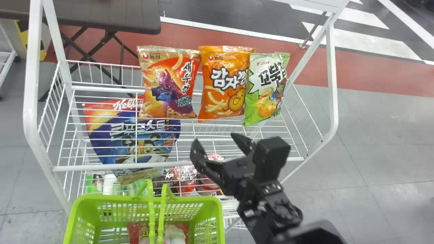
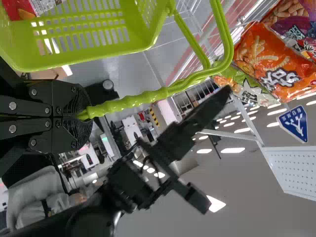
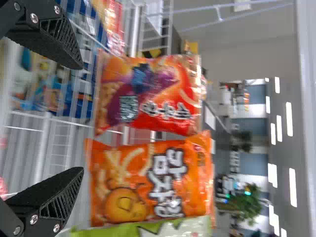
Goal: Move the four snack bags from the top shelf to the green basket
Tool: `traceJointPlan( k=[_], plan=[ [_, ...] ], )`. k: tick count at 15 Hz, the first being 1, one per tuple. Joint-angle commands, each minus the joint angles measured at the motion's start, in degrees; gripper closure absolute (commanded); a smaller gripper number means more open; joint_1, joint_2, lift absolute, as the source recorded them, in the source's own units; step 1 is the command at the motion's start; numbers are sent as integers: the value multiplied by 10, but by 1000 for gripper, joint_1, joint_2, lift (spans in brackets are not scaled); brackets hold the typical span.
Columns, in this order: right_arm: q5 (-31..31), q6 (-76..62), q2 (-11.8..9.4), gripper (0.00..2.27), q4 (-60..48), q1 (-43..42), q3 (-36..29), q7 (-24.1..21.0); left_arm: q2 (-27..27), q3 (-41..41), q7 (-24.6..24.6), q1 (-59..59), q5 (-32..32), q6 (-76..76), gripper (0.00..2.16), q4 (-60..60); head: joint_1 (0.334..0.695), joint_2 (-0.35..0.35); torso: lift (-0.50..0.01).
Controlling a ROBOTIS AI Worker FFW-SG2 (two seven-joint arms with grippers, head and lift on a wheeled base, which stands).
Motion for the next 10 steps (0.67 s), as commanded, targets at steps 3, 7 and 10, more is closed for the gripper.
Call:
traceJointPlan(
  k=[3,7,10],
  plan=[
    [18,-12,32,87,141,-159,29,-3,8,-6,2,-4,0,0,1335,2,695,-307,0],
    [20,-16,35,93,248,-259,44,-2,10,-9,5,-9,0,2,1335,7,695,-228,0],
    [-2,-14,35,134,299,-298,52,15,13,-14,5,-17,1,2,1335,16,695,-192,0]
  ],
)
